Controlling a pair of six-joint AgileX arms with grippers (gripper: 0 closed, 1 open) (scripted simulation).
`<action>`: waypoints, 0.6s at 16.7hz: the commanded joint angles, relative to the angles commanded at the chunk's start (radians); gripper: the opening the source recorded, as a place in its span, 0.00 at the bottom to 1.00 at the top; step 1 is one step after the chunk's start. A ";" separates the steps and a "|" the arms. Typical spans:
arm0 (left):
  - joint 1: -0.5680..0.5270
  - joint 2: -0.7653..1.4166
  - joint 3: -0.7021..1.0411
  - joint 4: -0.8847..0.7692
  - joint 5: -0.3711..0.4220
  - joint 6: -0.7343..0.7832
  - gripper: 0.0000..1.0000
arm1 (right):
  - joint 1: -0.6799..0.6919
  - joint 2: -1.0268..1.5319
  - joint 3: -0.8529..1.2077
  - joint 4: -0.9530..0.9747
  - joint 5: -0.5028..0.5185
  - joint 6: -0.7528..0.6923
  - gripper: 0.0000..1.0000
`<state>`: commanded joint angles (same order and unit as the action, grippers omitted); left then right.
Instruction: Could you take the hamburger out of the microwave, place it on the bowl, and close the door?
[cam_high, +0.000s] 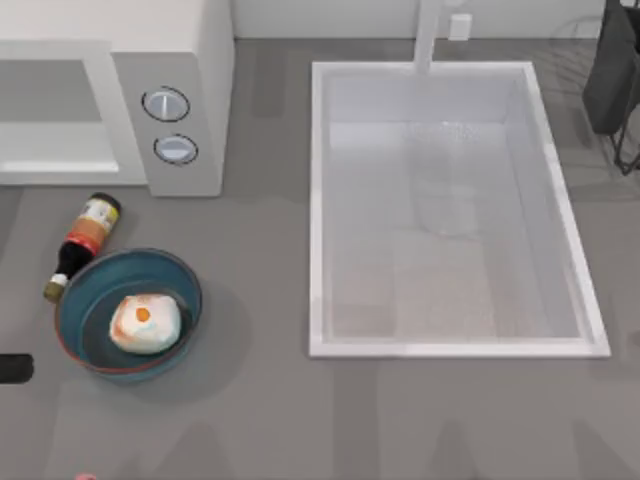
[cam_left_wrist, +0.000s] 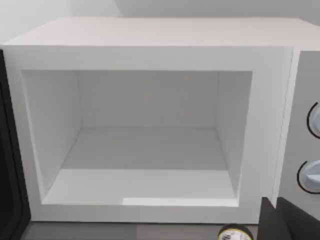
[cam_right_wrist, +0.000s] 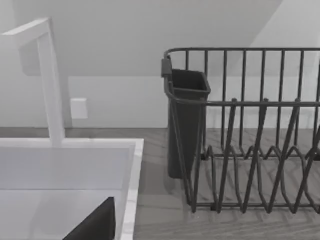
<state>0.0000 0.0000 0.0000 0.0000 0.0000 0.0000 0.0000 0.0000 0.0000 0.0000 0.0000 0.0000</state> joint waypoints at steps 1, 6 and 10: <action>0.000 0.000 0.000 0.000 0.000 0.000 0.00 | 0.000 0.000 0.000 0.000 0.000 0.000 1.00; 0.000 0.000 0.000 0.000 0.000 0.000 0.00 | 0.000 0.000 0.000 0.000 0.000 0.000 1.00; 0.016 0.013 0.000 0.013 0.016 0.000 0.00 | 0.000 0.000 0.000 0.000 0.000 0.000 1.00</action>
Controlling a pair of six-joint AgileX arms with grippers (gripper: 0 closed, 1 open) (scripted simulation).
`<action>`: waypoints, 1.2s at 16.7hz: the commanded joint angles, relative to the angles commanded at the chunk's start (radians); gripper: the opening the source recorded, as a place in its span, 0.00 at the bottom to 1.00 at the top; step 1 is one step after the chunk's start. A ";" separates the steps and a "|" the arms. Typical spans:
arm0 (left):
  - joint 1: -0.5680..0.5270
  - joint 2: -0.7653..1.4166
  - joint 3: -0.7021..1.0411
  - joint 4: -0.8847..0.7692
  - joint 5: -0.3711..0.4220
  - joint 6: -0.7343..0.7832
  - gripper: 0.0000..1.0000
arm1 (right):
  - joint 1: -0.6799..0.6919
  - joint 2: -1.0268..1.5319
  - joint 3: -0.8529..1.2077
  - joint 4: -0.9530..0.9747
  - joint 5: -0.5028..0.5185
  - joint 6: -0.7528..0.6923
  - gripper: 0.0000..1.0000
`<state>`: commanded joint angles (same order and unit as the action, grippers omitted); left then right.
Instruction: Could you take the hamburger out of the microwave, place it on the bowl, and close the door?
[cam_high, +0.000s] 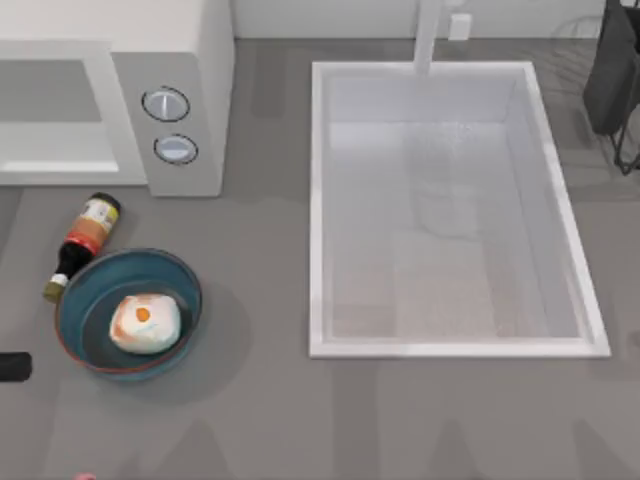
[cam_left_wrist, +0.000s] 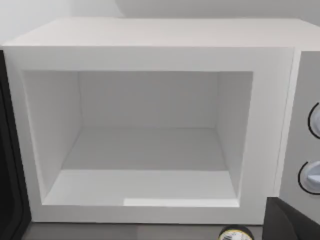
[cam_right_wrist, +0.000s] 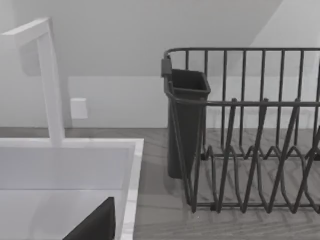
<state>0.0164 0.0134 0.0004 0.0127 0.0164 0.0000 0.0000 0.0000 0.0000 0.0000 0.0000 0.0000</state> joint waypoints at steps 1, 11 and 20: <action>0.024 0.017 0.000 0.017 0.024 0.000 0.00 | 0.000 0.000 0.000 0.000 0.000 0.000 1.00; 0.324 0.187 0.003 0.184 0.325 0.003 0.00 | 0.000 0.000 0.000 0.000 0.000 0.000 1.00; 0.529 0.212 -0.013 0.222 0.529 0.005 0.00 | 0.000 0.000 0.000 0.000 0.000 0.000 1.00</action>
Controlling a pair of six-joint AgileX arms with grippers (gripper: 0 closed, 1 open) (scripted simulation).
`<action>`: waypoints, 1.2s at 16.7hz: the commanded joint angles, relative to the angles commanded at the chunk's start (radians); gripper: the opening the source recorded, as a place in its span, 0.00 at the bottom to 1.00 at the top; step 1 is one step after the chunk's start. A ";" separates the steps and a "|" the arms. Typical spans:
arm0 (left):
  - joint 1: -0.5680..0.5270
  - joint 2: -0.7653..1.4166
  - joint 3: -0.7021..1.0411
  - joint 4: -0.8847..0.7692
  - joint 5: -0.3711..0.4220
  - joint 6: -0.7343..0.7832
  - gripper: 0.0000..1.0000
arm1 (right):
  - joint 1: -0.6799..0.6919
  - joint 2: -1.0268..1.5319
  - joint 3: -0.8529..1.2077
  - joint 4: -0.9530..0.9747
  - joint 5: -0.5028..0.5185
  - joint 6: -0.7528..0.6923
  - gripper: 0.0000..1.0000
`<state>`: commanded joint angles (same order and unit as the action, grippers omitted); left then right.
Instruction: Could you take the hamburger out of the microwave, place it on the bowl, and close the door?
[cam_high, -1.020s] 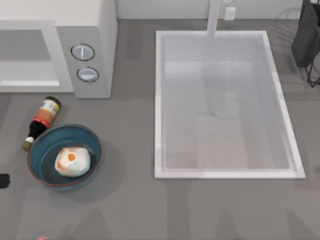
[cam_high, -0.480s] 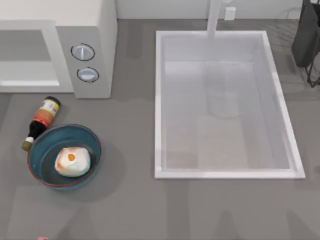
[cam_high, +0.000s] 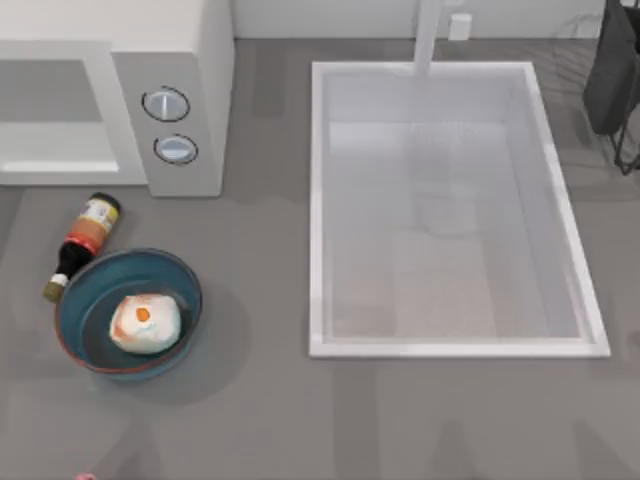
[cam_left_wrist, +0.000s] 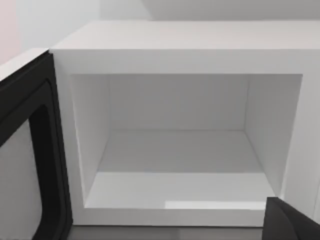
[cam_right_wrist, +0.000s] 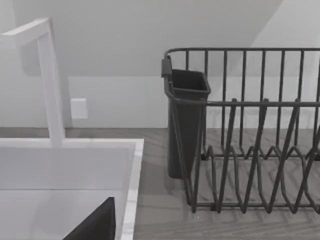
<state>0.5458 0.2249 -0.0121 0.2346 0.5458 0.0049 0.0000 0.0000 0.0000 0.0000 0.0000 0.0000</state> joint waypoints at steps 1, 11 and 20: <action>0.029 0.002 -0.002 0.005 0.029 0.000 0.00 | 0.000 0.000 0.000 0.000 0.000 0.000 1.00; -0.026 0.111 0.031 0.081 -0.025 0.003 0.00 | 0.000 0.000 0.000 0.000 0.000 0.000 1.00; -0.081 0.199 0.065 0.122 -0.085 0.015 0.00 | 0.000 0.000 0.000 0.000 0.000 0.000 1.00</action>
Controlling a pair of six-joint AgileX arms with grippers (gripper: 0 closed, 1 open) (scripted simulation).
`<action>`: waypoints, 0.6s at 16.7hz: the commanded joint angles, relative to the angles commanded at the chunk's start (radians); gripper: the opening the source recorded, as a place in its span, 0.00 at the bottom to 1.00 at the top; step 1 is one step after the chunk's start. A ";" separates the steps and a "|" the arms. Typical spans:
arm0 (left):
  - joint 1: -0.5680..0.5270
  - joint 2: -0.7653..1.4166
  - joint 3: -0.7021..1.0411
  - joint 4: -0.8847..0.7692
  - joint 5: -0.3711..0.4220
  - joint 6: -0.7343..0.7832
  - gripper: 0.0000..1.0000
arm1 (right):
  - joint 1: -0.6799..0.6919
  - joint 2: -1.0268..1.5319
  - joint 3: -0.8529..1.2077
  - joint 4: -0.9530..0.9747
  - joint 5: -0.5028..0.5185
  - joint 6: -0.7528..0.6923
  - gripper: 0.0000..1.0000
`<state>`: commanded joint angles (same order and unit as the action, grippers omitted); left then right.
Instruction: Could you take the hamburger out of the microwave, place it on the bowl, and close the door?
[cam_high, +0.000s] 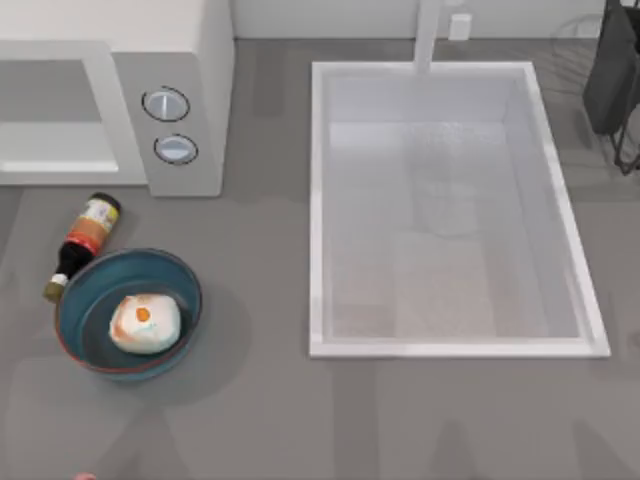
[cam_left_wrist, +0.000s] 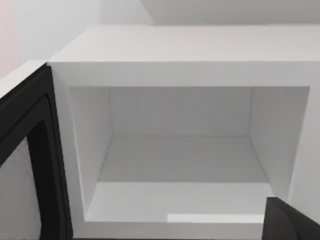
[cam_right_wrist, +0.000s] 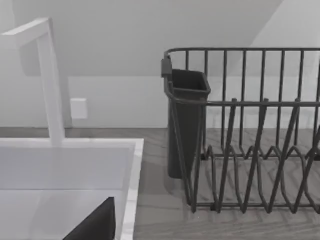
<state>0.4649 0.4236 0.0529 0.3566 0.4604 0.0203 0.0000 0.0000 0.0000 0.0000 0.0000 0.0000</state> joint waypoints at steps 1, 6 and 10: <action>0.015 0.022 0.022 -0.021 0.007 0.019 0.00 | 0.000 0.000 0.000 0.000 0.000 0.000 1.00; 0.164 0.291 0.289 -0.250 0.074 0.218 0.00 | 0.000 0.000 0.000 0.000 0.000 0.000 1.00; 0.319 0.658 0.645 -0.521 0.136 0.442 0.00 | 0.000 0.000 0.000 0.000 0.000 0.000 1.00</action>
<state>0.7836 1.0815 0.6977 -0.1644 0.5966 0.4626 0.0000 0.0000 0.0000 0.0000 0.0000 0.0000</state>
